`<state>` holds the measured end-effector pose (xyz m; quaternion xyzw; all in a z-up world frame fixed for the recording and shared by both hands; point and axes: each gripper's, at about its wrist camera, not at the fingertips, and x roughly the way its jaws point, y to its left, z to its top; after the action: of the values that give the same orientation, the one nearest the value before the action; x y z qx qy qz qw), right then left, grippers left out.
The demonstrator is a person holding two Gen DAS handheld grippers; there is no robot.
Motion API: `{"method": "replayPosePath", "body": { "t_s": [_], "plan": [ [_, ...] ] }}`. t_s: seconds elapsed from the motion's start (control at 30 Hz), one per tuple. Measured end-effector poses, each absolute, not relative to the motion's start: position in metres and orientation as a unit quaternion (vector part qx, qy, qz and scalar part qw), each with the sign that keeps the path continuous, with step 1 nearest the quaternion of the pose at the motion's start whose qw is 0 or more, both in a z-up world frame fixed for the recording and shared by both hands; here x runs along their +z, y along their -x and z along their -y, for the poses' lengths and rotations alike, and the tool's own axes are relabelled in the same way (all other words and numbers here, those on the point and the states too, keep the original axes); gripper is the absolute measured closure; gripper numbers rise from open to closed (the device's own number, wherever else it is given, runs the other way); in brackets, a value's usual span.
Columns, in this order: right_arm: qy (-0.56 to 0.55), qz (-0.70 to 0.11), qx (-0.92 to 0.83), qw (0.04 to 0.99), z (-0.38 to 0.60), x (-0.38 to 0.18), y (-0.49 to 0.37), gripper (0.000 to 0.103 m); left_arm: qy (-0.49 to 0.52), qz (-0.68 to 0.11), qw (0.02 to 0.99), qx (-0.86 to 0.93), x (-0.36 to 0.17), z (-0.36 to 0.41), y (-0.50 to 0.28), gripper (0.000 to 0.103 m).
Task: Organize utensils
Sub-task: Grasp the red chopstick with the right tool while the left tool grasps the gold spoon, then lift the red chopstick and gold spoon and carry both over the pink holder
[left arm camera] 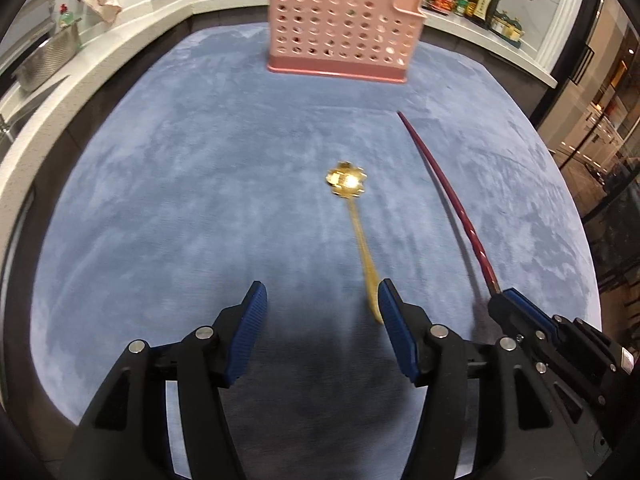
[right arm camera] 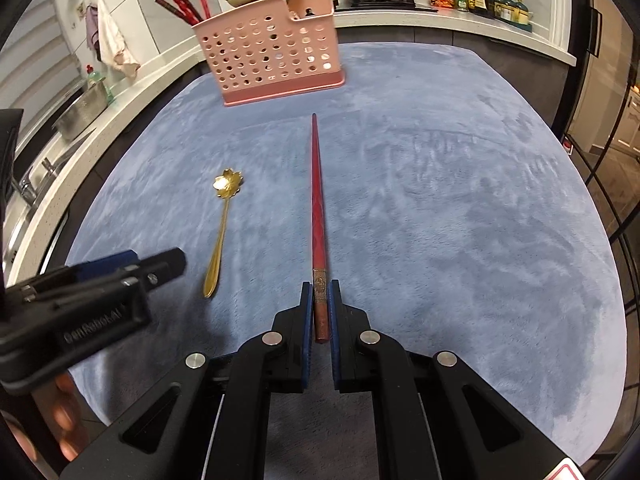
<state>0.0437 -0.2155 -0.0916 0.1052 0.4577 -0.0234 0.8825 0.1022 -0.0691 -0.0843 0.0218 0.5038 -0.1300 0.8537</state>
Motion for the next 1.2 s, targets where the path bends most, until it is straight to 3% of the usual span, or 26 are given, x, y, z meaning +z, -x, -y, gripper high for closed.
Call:
{"method": "replayPosePath", "body": {
  "t_s": [0.3, 0.43, 0.6, 0.67, 1.1, 1.2],
  "plan": [
    [-0.115, -0.461, -0.024, 0.88, 0.224, -0.094, -0.046, 0.096, -0.037, -0.519, 0.841, -0.147, -0.102, 0.094, -0.105, 0.049],
    [-0.115, -0.464, -0.022, 0.878, 0.223, -0.096, -0.046, 0.096, -0.043, -0.521, 0.84, -0.145, -0.107, 0.096, -0.105, 0.055],
    [-0.112, -0.468, -0.017, 0.876, 0.22, -0.098, -0.047, 0.096, -0.049, -0.518, 0.841, -0.147, -0.107, 0.095, -0.105, 0.075],
    [-0.112, -0.469, -0.016, 0.876, 0.219, -0.098, -0.047, 0.096, -0.05, -0.518, 0.84, -0.153, -0.107, 0.094, -0.105, 0.093],
    [-0.114, -0.447, -0.012, 0.887, 0.218, -0.071, -0.04, 0.096, -0.036, -0.486, 0.858, -0.165, -0.067, 0.081, -0.098, 0.094],
    [-0.12, -0.433, -0.012, 0.893, 0.222, -0.055, -0.04, 0.096, -0.026, -0.47, 0.867, -0.164, -0.048, 0.075, -0.1, 0.101]
  ]
}}
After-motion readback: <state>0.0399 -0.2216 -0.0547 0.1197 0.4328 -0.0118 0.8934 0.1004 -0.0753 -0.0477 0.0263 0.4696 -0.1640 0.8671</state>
